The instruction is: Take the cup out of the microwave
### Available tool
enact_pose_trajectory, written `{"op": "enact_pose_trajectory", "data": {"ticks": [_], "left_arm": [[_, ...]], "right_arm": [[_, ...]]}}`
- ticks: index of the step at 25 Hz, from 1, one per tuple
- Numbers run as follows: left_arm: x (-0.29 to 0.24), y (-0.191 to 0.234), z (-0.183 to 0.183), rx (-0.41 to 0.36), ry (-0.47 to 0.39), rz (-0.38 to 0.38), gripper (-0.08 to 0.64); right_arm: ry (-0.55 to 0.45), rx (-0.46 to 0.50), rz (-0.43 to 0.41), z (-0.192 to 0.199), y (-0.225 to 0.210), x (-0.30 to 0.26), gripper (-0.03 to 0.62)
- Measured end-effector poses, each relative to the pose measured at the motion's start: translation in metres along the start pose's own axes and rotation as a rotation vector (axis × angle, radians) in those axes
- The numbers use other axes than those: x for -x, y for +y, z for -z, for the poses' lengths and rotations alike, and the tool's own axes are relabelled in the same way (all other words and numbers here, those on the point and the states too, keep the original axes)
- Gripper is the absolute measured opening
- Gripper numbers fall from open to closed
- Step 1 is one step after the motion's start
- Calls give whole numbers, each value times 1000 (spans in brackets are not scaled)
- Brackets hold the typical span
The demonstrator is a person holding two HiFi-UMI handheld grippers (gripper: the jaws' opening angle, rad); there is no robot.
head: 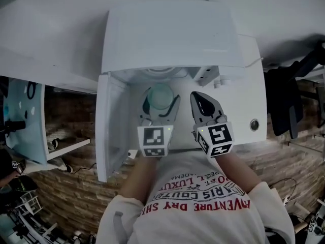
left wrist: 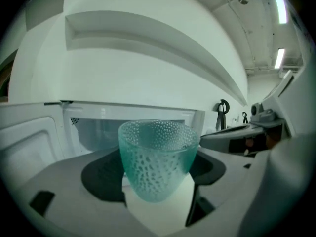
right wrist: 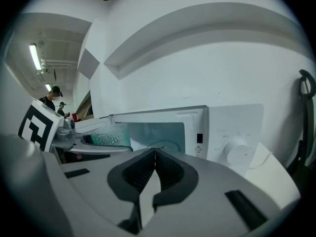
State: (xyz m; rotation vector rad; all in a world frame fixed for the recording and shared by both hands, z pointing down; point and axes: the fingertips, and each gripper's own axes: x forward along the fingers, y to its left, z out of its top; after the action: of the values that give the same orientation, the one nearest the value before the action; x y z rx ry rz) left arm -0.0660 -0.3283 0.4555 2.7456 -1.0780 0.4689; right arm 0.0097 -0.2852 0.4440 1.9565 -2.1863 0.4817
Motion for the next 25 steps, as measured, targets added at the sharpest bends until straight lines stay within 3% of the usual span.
{"op": "enact_pose_trajectory", "data": {"ticks": [7, 12, 16, 25], "left_arm": [[33, -5, -50, 0, -104, -11, 379], [51, -4, -80, -23, -166, -34, 379], [58, -2, -90, -23, -184, -34, 379], [60, -2, -97, -31, -191, -29, 379]], "right_arm": [[-88, -37, -11, -37, 13, 21, 12], [-147, 16, 2, -62, 19, 34, 11], [-199, 55, 26, -73, 21, 43, 11], [-198, 83, 32, -75, 19, 42, 11]]}}
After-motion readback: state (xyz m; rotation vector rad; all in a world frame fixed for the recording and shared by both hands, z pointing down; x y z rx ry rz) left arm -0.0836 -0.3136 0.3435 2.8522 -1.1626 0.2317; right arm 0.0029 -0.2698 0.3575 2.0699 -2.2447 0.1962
